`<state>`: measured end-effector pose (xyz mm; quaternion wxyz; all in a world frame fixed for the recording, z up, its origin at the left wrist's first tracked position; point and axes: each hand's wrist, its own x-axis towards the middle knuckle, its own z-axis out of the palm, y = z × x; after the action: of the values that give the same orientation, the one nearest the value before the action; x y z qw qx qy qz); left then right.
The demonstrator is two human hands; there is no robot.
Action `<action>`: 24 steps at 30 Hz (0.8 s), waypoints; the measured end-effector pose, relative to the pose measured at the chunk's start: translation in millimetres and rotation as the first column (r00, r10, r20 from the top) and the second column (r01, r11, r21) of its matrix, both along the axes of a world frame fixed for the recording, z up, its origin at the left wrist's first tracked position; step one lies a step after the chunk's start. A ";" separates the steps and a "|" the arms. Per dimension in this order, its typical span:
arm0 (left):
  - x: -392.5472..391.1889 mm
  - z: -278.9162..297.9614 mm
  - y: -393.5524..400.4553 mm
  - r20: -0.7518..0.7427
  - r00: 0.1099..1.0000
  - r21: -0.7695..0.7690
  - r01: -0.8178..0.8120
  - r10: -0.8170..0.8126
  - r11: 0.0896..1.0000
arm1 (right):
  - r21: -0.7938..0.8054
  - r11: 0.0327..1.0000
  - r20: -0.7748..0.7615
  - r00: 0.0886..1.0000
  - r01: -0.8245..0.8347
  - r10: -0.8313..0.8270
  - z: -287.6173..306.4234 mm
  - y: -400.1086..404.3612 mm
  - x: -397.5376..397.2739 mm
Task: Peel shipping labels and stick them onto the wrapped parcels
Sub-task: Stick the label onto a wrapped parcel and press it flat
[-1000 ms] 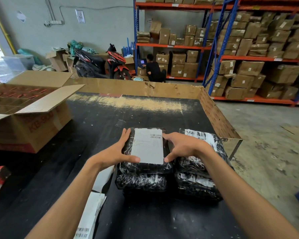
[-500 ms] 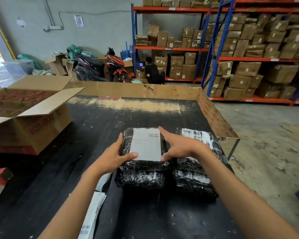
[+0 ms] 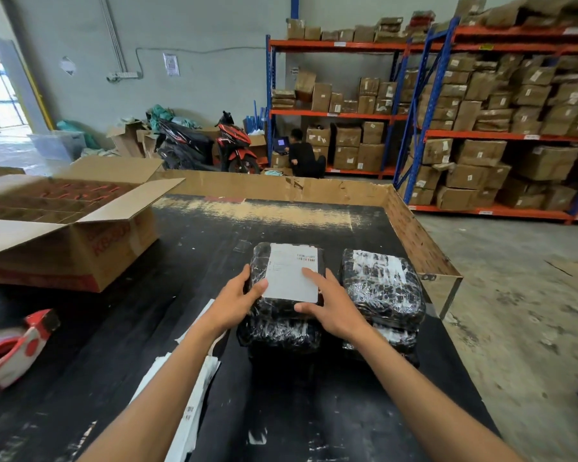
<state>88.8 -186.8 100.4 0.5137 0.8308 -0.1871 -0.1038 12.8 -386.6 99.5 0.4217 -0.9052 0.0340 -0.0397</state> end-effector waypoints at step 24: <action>-95.9 11.3 52.3 -0.018 0.999 -0.218 0.038 -0.043 0.975 | 0.062 0.992 0.122 0.985 0.112 -0.119 17.8 36.9 -104.6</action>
<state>-7.1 -134.5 111.7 0.6015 0.7643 -0.2085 -0.1026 -91.9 -349.7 117.2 0.4447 -0.8855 0.0608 -0.1198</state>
